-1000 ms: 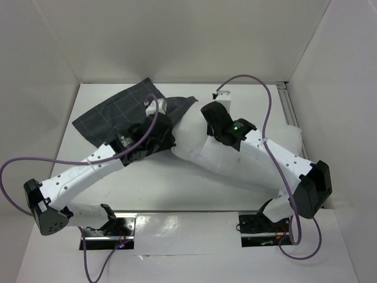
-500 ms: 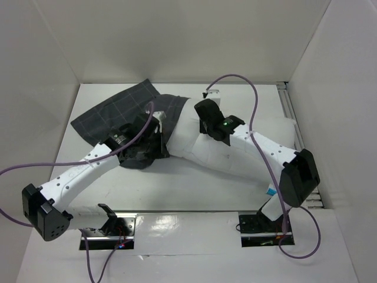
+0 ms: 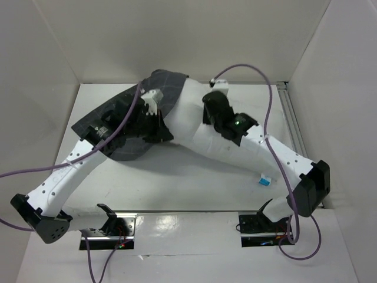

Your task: Put the pillow into the pillowcase

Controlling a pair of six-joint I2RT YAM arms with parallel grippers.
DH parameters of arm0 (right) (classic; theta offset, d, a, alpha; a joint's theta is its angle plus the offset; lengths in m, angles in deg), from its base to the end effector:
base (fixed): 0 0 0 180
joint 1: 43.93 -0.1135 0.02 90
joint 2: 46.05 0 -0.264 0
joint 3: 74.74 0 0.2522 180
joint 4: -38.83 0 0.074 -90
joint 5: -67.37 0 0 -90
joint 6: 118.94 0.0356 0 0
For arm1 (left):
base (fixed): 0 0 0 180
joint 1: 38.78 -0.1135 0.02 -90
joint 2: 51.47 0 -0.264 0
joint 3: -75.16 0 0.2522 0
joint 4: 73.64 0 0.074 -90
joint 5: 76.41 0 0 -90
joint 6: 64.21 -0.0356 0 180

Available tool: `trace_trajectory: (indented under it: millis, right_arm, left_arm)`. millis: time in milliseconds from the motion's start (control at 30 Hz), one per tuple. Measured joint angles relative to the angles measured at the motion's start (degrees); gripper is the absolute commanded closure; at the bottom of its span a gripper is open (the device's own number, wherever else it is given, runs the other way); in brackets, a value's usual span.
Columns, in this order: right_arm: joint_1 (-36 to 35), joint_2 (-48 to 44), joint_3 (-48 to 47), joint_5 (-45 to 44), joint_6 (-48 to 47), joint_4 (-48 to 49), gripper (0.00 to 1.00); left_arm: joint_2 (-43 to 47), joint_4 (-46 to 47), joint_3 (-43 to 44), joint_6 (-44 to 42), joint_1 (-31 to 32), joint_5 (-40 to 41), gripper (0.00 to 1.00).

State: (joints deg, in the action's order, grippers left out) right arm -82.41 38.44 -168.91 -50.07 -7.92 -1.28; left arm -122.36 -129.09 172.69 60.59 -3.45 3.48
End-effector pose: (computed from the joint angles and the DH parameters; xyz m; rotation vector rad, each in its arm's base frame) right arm 0.2719 0.1952 0.3652 -0.0276 2.0399 0.1456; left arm 0.2041 -0.1523 0.4235 0.1252 2.1979 -0.9060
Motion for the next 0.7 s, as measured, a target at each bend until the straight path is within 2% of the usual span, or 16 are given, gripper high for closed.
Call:
trace_trajectory:
  millis: [133, 167, 200, 267, 333, 467, 600, 667, 700]
  right_arm:
    - [-7.2, 0.1, 12.3, 1.4, 4.9, 2.7, 1.0]
    - [-8.2, 0.9, 14.6, 1.9, 5.8, 3.1, 1.0]
    - [-8.9, 1.2, 16.5, 2.3, 6.6, 3.2, 1.0]
    - [-9.0, 0.4, 17.7, 2.5, 7.6, 3.8, 1.0]
    - [-8.8, -1.3, 17.6, 2.6, 7.9, 4.9, 1.0]
    - [-9.0, -2.4, 17.4, 2.7, 7.9, 4.9, 1.0]
    - [-9.8, -2.4, 17.4, 2.5, 7.8, 4.5, 1.0]
    - [-10.1, -2.4, 17.4, 2.4, 7.8, 4.3, 1.0]
    - [-10.4, -2.4, 17.4, 2.3, 7.9, 4.2, 1.0]
  left_arm:
    - [1.0, -4.5, -12.6, -0.1, 0.2, -2.2, 1.0]
    - [0.8, -6.8, -14.5, -0.2, 0.2, -2.2, 0.92]
    - [0.7, -9.6, -15.6, -0.3, 0.3, -2.1, 0.79]
    - [1.0, -12.1, -15.1, -0.9, 0.4, -1.9, 0.46]
    - [1.2, -13.4, -12.0, -1.2, 0.4, -1.6, 0.37]
    - [0.3, -13.5, -4.2, -1.4, -0.2, 1.5, 0.37]
    - [-5.6, -13.5, 4.5, -0.2, -2.3, 8.1, 0.35]
    - [-10.4, -13.4, 8.2, 0.5, -3.4, 12.0, 0.23]
    - [-13.3, -13.2, 10.0, 1.2, -3.9, 14.3, 0.22]
